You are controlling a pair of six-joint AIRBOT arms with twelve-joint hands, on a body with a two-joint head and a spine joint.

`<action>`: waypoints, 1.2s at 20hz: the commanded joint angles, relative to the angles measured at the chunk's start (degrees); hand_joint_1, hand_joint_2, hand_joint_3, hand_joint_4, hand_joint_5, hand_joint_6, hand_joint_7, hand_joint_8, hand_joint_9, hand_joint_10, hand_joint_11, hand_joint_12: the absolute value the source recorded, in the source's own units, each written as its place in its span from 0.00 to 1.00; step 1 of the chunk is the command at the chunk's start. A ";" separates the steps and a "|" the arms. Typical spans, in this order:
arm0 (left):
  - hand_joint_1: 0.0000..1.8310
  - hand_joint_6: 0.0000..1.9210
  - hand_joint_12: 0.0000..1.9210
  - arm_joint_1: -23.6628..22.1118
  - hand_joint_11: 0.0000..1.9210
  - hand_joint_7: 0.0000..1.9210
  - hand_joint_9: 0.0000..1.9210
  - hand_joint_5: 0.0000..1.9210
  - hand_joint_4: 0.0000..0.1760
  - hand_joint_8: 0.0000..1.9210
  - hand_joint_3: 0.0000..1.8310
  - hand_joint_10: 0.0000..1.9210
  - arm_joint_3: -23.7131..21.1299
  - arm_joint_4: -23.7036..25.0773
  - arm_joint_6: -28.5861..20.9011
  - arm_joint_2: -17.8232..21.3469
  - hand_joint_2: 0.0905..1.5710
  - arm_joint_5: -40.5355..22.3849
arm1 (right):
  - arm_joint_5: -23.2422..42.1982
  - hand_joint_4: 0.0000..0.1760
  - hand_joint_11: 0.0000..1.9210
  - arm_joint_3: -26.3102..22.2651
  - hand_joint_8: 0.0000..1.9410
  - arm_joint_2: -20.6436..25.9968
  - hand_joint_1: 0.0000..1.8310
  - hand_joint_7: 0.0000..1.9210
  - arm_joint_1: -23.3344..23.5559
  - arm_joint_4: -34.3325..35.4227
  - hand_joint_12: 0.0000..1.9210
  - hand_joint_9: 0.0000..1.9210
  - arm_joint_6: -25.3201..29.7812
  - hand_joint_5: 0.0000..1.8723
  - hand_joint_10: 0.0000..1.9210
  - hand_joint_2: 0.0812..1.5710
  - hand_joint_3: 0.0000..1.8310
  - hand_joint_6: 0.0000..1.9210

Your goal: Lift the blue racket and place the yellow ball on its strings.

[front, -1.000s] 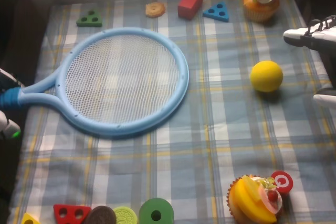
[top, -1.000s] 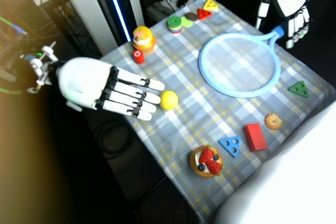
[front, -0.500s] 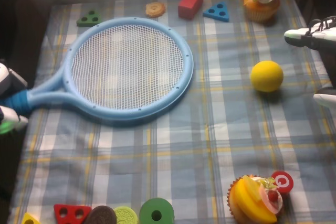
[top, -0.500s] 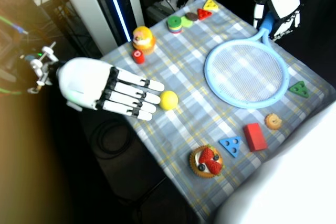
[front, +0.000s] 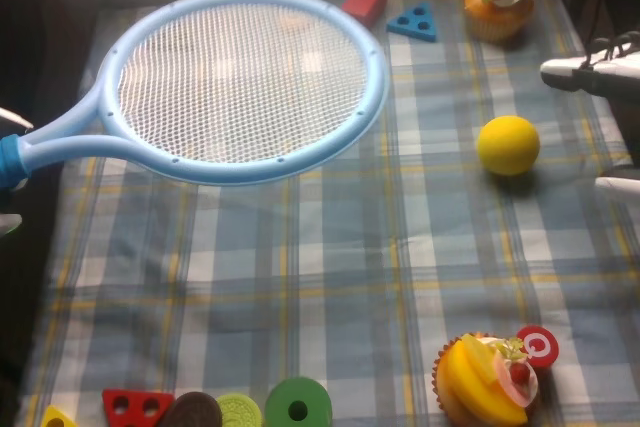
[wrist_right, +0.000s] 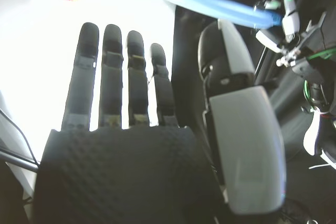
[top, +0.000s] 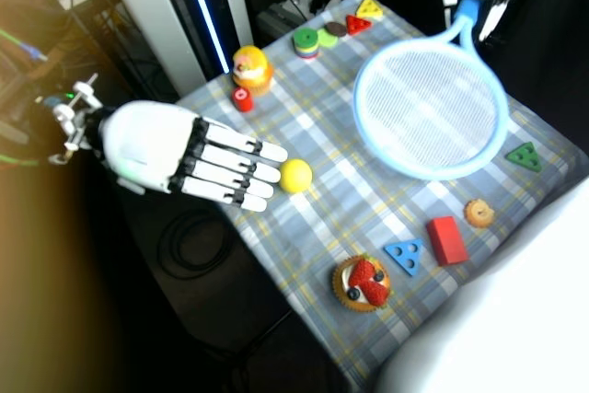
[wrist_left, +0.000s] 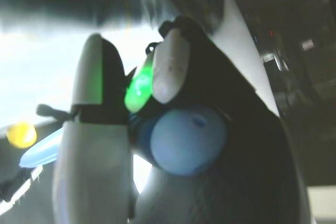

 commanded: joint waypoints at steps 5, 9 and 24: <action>0.99 1.00 1.00 -0.09 0.71 0.67 0.81 0.47 1.00 1.00 0.00 1.00 -3.80 6.65 -0.56 1.36 0.71 -11.66 | -0.53 0.32 0.14 3.14 0.00 -2.22 0.49 0.18 6.79 -4.06 0.17 0.20 0.53 0.13 0.00 0.61 0.00 0.00; 0.94 1.00 1.00 0.01 0.78 0.69 0.80 0.51 1.00 1.00 0.00 1.00 -4.93 8.28 -0.56 1.66 0.73 -12.69 | -10.45 0.18 0.10 7.80 0.00 -5.79 0.56 0.23 12.68 -9.94 0.43 0.27 2.71 0.19 0.00 0.56 0.00 0.00; 0.89 1.00 1.00 -2.35 0.78 0.69 0.82 0.41 1.00 1.00 0.01 1.00 -3.23 11.63 1.08 -0.56 0.76 -6.28 | -8.70 0.00 0.36 9.06 0.56 -5.24 0.75 0.48 17.31 -11.09 0.69 0.46 2.92 0.54 0.67 0.70 0.00 0.39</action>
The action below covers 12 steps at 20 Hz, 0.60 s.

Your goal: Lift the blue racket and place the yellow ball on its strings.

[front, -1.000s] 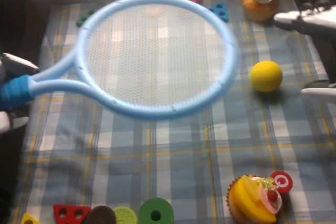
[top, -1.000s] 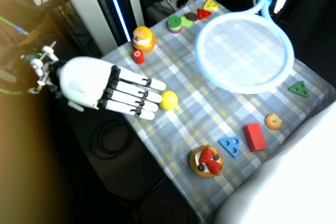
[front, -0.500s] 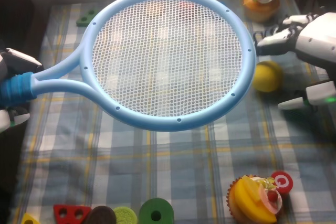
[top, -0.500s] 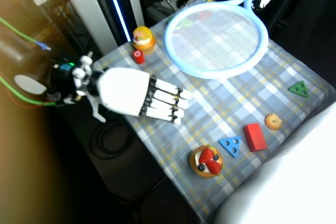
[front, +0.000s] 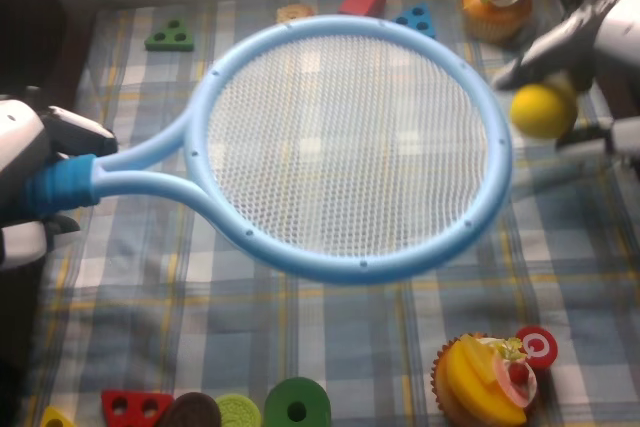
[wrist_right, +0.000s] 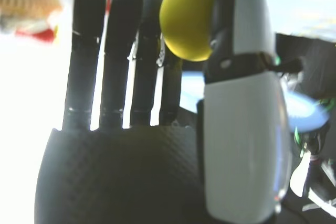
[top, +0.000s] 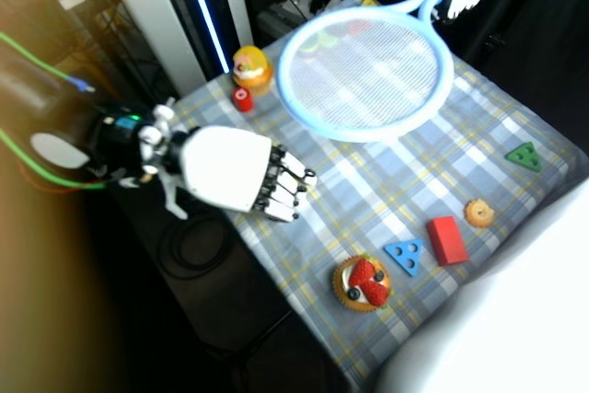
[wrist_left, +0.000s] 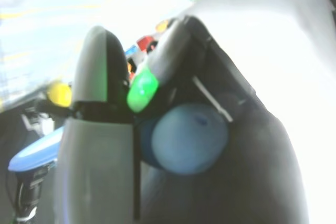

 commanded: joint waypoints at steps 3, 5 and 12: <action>0.88 1.00 1.00 -1.49 0.77 0.63 0.78 0.35 0.99 1.00 0.01 1.00 0.94 1.08 0.96 -0.67 0.78 -4.18 | 12.49 0.00 0.40 -1.27 0.54 1.04 0.75 0.49 1.26 0.77 0.53 0.48 -0.17 0.52 0.63 0.69 0.00 0.44; 0.84 1.00 1.00 -1.98 0.77 0.63 0.78 0.35 1.00 1.00 0.01 1.00 1.47 1.08 1.00 -1.23 0.81 -3.36 | 13.78 0.00 0.40 -1.88 0.56 1.42 0.75 0.48 2.40 -0.60 0.53 0.48 -0.17 0.51 0.64 0.70 0.00 0.44; 0.84 1.00 1.00 -4.88 0.75 0.70 0.83 0.47 1.00 1.00 0.01 1.00 3.81 1.65 1.64 -3.94 0.82 -0.12 | 8.65 0.00 0.47 -1.63 0.49 -2.41 0.69 0.57 8.68 -13.60 0.57 0.63 3.13 0.64 0.18 0.65 0.00 0.24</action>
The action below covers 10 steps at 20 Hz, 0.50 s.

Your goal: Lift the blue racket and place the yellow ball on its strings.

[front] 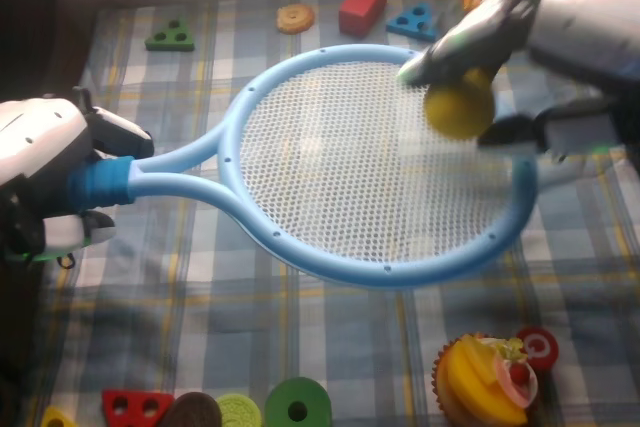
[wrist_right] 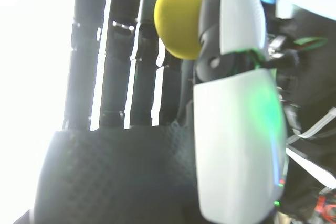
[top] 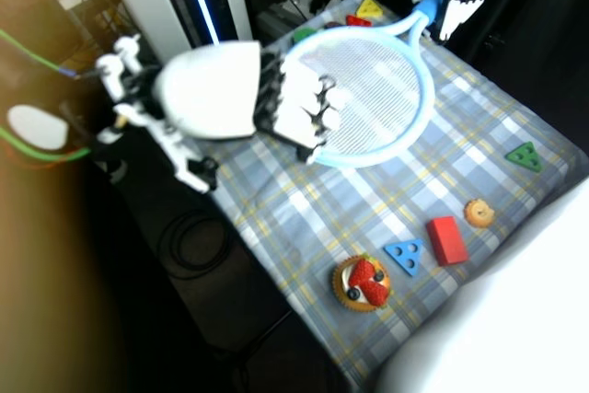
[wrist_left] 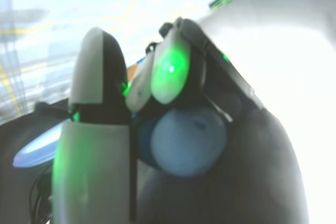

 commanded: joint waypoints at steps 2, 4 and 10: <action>0.84 1.00 1.00 -1.28 0.77 0.66 0.80 0.44 1.00 1.00 0.01 1.00 0.61 1.61 -0.25 -0.53 0.82 -5.60 | 2.89 0.00 0.42 0.80 0.50 -0.51 0.68 0.56 1.27 0.68 0.63 0.57 1.25 0.59 0.31 0.67 0.00 0.33; 0.85 1.00 1.00 -1.63 0.80 0.67 0.80 0.46 1.00 1.00 0.00 1.00 0.80 1.73 -0.24 -0.96 0.81 -5.60 | 1.76 0.00 0.40 0.78 0.51 -0.82 0.68 0.54 1.27 -0.26 0.66 0.56 1.35 0.57 0.36 0.67 0.00 0.38; 0.86 1.00 1.00 -1.64 0.83 0.68 0.81 0.48 1.00 1.00 0.00 1.00 0.76 1.54 -0.23 -0.97 0.80 -5.64 | 1.04 0.00 0.19 0.20 0.14 -0.65 0.65 0.32 1.27 -1.22 0.63 0.33 1.36 0.41 0.20 0.67 0.00 0.19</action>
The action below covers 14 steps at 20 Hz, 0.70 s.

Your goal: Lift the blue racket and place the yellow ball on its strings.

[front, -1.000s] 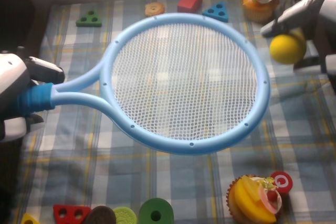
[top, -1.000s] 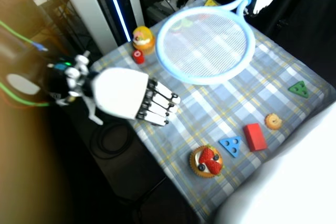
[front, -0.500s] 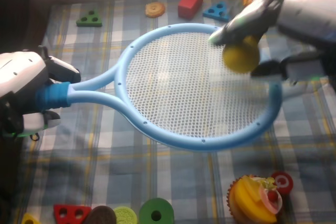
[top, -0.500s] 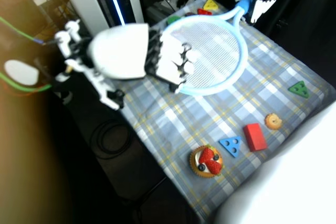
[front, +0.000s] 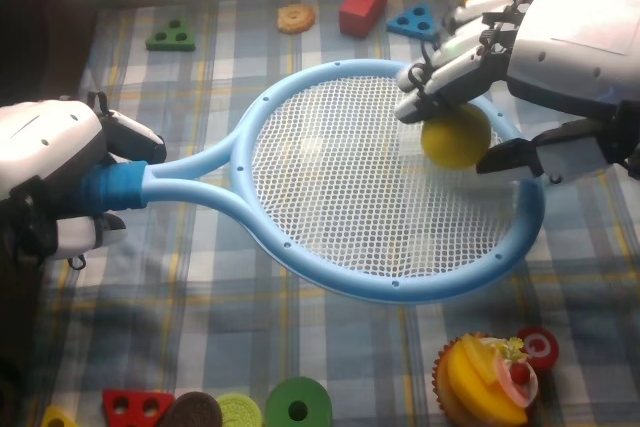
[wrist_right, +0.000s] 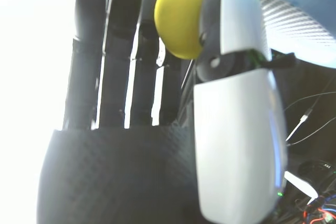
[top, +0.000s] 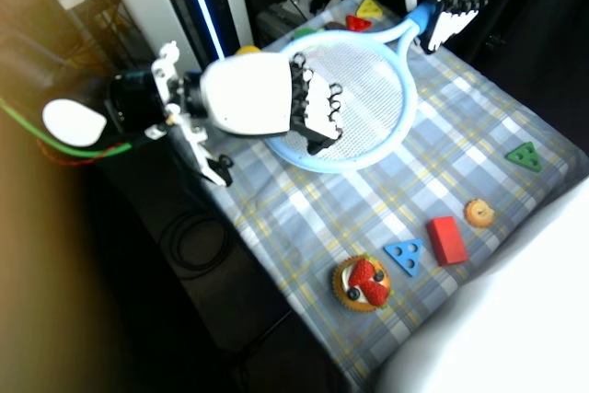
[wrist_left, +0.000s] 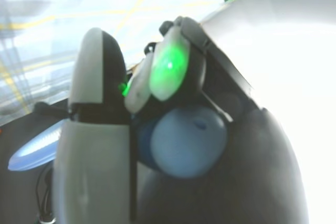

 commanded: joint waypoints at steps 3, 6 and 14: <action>0.86 1.00 1.00 -0.68 0.82 0.68 0.81 0.46 1.00 1.00 0.00 1.00 0.17 1.01 -0.82 0.04 0.79 -7.22 | 5.82 0.00 0.08 -0.52 0.00 0.18 0.67 0.23 1.18 2.35 0.64 0.27 0.16 0.35 0.03 0.68 0.00 0.00; 0.81 1.00 1.00 -0.69 0.85 0.69 0.82 0.48 1.00 1.00 0.01 1.00 0.07 0.94 -0.61 0.13 0.82 -7.82 | 6.60 0.11 0.05 -0.93 0.00 0.44 0.66 0.19 1.17 3.22 0.64 0.24 0.17 0.31 0.01 0.69 0.00 0.00; 0.82 1.00 1.00 -0.66 0.87 0.71 0.84 0.45 1.00 1.00 0.00 1.00 -0.57 0.44 1.13 0.66 0.84 -9.18 | 7.65 0.15 0.00 -1.95 0.00 1.44 0.68 0.20 1.10 4.09 0.57 0.21 0.17 0.30 0.00 0.71 0.00 0.00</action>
